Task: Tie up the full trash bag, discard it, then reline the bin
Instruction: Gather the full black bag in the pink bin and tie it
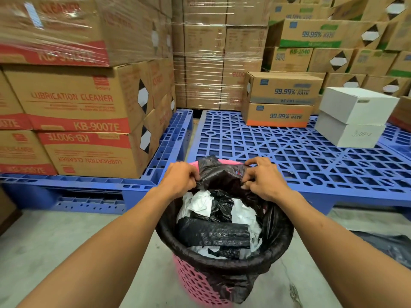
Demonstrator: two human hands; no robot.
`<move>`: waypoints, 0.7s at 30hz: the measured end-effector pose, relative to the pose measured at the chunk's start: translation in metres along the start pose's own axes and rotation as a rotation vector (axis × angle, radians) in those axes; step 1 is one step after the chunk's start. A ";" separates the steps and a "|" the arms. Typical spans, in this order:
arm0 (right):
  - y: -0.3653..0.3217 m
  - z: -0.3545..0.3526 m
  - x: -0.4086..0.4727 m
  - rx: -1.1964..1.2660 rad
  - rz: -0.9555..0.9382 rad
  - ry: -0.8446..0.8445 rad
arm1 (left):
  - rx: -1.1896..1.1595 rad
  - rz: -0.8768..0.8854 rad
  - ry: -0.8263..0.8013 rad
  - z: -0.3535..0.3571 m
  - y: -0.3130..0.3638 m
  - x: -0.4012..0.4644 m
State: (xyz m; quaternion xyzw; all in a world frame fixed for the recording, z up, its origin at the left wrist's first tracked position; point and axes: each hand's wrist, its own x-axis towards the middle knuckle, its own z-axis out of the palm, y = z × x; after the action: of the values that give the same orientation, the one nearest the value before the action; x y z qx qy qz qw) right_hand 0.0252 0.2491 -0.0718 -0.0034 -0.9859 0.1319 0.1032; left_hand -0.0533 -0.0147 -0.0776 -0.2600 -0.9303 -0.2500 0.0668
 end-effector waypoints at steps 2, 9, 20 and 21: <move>-0.002 -0.007 -0.004 0.065 -0.015 -0.101 | -0.011 0.013 -0.093 -0.006 0.001 -0.005; 0.004 -0.020 -0.016 0.213 0.047 -0.169 | 0.043 -0.005 -0.081 -0.016 -0.006 -0.011; 0.011 -0.036 -0.025 -0.192 0.218 -0.187 | 0.313 -0.303 -0.210 -0.037 -0.017 -0.032; 0.010 -0.039 -0.025 -0.209 0.215 -0.130 | 0.329 -0.316 -0.198 -0.040 -0.015 -0.034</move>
State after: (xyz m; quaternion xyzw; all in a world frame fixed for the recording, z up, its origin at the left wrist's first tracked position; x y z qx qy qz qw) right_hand 0.0573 0.2685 -0.0427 -0.1110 -0.9928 0.0388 0.0234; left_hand -0.0324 -0.0614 -0.0581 -0.1200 -0.9896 -0.0757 -0.0233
